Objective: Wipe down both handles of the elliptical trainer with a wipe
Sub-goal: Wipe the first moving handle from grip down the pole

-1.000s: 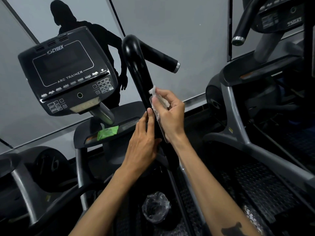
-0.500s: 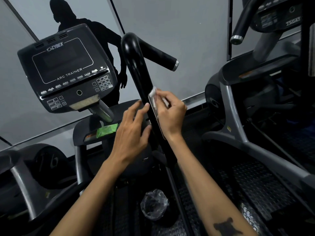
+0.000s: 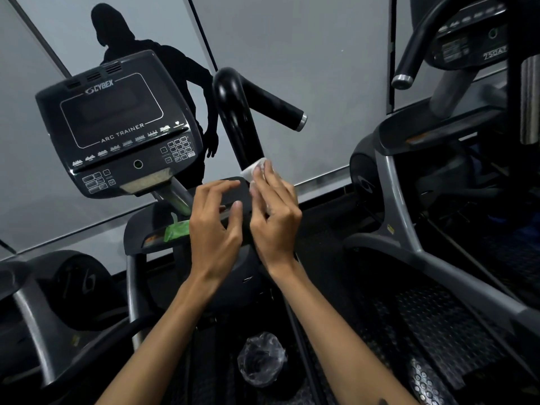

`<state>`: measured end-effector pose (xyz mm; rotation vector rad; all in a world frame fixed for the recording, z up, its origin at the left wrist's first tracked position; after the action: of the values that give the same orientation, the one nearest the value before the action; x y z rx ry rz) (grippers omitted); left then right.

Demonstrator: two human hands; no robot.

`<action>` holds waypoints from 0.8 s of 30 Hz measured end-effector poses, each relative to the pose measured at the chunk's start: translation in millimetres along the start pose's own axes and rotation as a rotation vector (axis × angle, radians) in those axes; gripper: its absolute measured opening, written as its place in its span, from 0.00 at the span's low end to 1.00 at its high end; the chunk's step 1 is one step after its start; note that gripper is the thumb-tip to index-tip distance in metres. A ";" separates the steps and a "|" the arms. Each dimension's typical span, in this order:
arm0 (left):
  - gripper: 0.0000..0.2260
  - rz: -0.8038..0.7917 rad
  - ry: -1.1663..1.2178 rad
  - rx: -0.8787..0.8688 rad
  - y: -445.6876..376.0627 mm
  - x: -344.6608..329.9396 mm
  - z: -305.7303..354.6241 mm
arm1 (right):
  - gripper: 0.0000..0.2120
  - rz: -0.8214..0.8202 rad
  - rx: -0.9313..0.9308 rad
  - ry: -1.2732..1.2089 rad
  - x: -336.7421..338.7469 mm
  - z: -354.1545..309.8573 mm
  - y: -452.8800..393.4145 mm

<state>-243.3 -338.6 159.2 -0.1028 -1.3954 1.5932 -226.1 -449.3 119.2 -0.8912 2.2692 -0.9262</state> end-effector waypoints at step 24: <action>0.10 0.313 0.047 0.034 -30.0 -20.4 2.5 | 0.14 0.048 -0.558 -0.241 32.7 2.8 -20.5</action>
<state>-216.5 -358.5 173.6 -0.3511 -1.3634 1.8574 -237.6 -485.7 125.7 -1.0989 2.3497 -0.1369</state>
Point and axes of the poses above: each hand's wrist, its own y-axis away from the middle knuckle, its own x-axis out of the back of the hand, z = x × y, the point moved 5 cm from there along -y, towards the middle knuckle, and after that the axes turned 2 degrees about -y, right-handed, at the moved point
